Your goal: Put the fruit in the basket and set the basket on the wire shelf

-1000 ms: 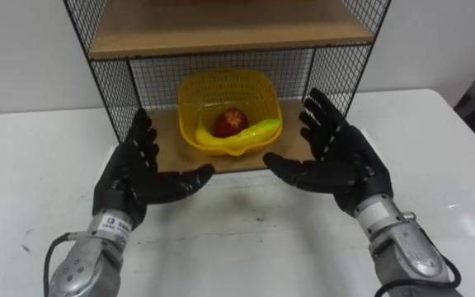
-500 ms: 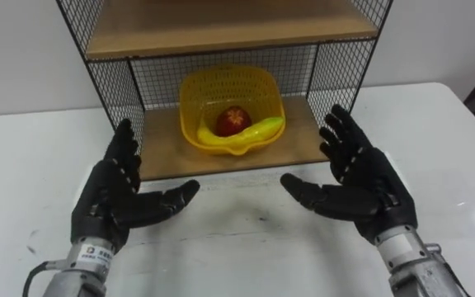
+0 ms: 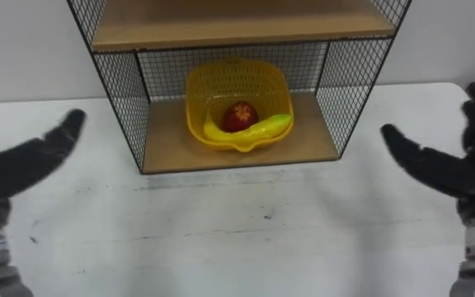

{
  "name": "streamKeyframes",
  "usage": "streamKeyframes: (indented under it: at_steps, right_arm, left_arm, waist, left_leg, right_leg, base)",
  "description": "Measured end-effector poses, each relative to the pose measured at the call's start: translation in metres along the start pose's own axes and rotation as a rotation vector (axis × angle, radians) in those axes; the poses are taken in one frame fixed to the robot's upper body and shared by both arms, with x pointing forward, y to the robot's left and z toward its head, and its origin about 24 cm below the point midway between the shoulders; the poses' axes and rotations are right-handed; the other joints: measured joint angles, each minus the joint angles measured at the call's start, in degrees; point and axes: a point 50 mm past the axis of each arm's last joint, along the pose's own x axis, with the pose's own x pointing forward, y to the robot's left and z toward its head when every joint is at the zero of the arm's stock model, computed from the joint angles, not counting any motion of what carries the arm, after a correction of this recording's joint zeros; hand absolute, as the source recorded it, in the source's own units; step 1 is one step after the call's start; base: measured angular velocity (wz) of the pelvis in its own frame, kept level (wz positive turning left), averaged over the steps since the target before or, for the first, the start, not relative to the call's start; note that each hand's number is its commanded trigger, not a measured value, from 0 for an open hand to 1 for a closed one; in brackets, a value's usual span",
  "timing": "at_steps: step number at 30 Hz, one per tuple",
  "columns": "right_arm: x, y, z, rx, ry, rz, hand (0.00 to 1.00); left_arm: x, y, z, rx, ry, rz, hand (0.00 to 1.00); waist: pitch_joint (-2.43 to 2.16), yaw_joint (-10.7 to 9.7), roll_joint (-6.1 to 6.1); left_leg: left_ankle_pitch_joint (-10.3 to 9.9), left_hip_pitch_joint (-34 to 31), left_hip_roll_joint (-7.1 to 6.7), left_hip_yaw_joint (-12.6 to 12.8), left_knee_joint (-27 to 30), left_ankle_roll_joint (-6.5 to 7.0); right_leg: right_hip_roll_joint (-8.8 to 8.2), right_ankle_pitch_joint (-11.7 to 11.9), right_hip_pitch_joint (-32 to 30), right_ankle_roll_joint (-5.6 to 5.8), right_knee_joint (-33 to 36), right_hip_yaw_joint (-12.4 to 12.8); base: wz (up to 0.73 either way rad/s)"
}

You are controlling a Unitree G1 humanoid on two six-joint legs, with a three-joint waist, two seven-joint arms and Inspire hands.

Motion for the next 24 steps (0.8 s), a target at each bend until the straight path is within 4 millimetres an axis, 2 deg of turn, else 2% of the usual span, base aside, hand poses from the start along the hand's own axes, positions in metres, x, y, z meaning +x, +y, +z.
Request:
streamKeyframes:
  at_steps: [1, 3, 4, 6, 9, 10, 11, 13, 15, 16, 18, 19, 21, 24]
  right_arm:
    - [0.003, -0.008, 0.003, -0.019, -0.022, -0.053, 0.00]
    - [0.010, -0.039, 0.016, -0.092, -0.115, -0.242, 0.00]
    - [0.012, -0.045, 0.020, -0.103, -0.136, -0.282, 0.00]
    - [0.017, -0.069, 0.033, -0.151, -0.211, -0.434, 0.00]
    - [0.015, -0.095, 0.045, -0.200, -0.271, -0.583, 0.00]
    - [0.013, -0.106, 0.050, -0.222, -0.291, -0.654, 0.00]
    - [0.010, -0.118, 0.052, -0.237, -0.300, -0.716, 0.00]
    - [0.008, -0.135, 0.053, -0.239, -0.276, -0.785, 0.00]
    - [0.003, -0.159, 0.046, -0.243, -0.211, -0.901, 0.00]
    - [0.001, -0.165, 0.045, -0.240, -0.193, -0.935, 0.00]
    - [-0.011, -0.192, 0.034, -0.234, -0.103, -1.091, 0.00]
    - [-0.015, -0.199, 0.029, -0.231, -0.065, -1.133, 0.00]
    - [-0.032, -0.220, 0.014, -0.186, 0.061, -1.280, 0.00]
    - [-0.052, -0.235, -0.004, -0.141, 0.193, -1.391, 0.00]
  left_arm:
    - [0.002, 0.006, 0.003, 0.012, -0.025, 0.042, 0.00]
    - [0.009, 0.033, 0.018, 0.063, -0.118, 0.209, 0.00]
    - [0.011, 0.039, 0.021, 0.077, -0.140, 0.253, 0.00]
    - [0.013, 0.064, 0.035, 0.129, -0.226, 0.425, 0.00]
    - [0.013, 0.087, 0.051, 0.202, -0.313, 0.571, 0.00]
    - [0.013, 0.098, 0.059, 0.232, -0.354, 0.633, 0.00]
    - [0.014, 0.106, 0.066, 0.248, -0.391, 0.684, 0.00]
    - [0.015, 0.120, 0.070, 0.255, -0.401, 0.757, 0.00]
    - [0.017, 0.151, 0.067, 0.263, -0.352, 0.897, 0.00]
    - [0.017, 0.159, 0.065, 0.261, -0.329, 0.938, 0.00]
    - [0.009, 0.188, 0.053, 0.256, -0.221, 1.084, 0.00]
    - [0.005, 0.195, 0.050, 0.269, -0.188, 1.114, 0.00]
    - [-0.012, 0.219, 0.033, 0.290, -0.046, 1.236, 0.00]
    - [-0.038, 0.243, 0.012, 0.311, 0.111, 1.373, 0.00]
  waist:
    - [0.00, 0.0, -0.04]
    - [-0.01, 0.3, -0.10]
    - [-0.01, 0.3, -0.08]
    - [-0.26, 0.3, -0.03]
    - [-0.43, 0.3, 0.05]
    - [-0.36, 0.6, 0.02]
    - [-0.48, 0.9, -0.07]
    - [-0.46, 1.2, -0.16]
    - [-0.62, 1.7, 0.28]
    - [-0.62, 1.4, 0.49]
    - [-0.76, 1.4, 0.43]
    - [-0.74, 1.4, 0.35]
    - [-0.87, 1.2, 0.11]
    - [-0.86, 0.3, -0.01]
  left_leg:
    - [0.0, 0.0, -0.07, 0.0, 0.0, -0.02]
    - [0.0, 0.1, 0.00, -0.1, 0.0, -0.05]
    - [0.0, 0.1, 0.02, -0.1, 0.0, -0.05]
    - [0.0, 0.2, 0.03, -0.1, -0.2, -0.05]
    - [0.0, 0.2, 0.00, -0.1, -0.2, -0.04]
    - [0.0, 0.2, -0.01, -0.1, -0.2, -0.04]
    - [0.0, 0.1, 0.01, -0.1, -0.1, -0.04]
    - [0.0, 0.1, -0.02, -0.1, 0.1, -0.04]
    - [0.0, 0.0, -0.04, -0.2, 0.0, -0.05]
    - [0.0, 0.0, -0.05, -0.2, 0.0, -0.04]
    - [0.0, -0.6, -0.11, -0.2, 0.0, -0.04]
    - [0.0, -0.9, -0.16, -0.3, 0.1, -0.05]
    - [0.0, -1.7, -0.20, -0.2, 0.1, -0.07]
    - [0.0, -2.1, -0.21, -0.4, 0.1, -0.08]
  right_leg:
    - [-0.04, 0.0, 0.1, 0.00, 0.0, -0.3]
    - [-0.03, 0.0, 0.2, 0.00, 0.0, -0.4]
    - [-0.04, 0.0, 0.2, -0.01, 0.0, -0.3]
    - [-0.10, -0.1, 0.4, 0.02, 0.0, -0.4]
    - [-0.23, -0.5, 0.0, 0.08, 0.0, -0.4]
    - [-0.26, -0.5, 0.0, 0.03, 0.2, -0.5]
    - [-0.27, -0.5, -0.2, 0.02, 0.2, -0.5]
    - [-0.28, -0.5, -0.2, 0.03, 0.3, -0.5]
    - [-0.42, -0.5, -0.2, 0.02, 0.4, -0.2]
    - [-0.46, -0.6, -0.3, 0.03, 0.4, 0.0]
    - [-0.61, -0.9, -1.2, 0.05, 1.2, 0.2]
    - [-0.65, -1.0, -1.6, 0.00, 1.4, 0.0]
    - [-0.57, -1.2, -2.7, -0.12, 2.2, -0.2]
    - [-0.69, -1.4, -2.9, -0.13, 2.2, -0.4]
  base:
    - [0.07]
    - [0.02]
    - [0.00]
    - [0.00]
    - [0.00]
    - [0.00]
    - [0.00]
    - [0.00]
    - [0.00]
    - [0.00]
    - [0.00]
    - [0.00]
    - [0.00]
    - [0.04]
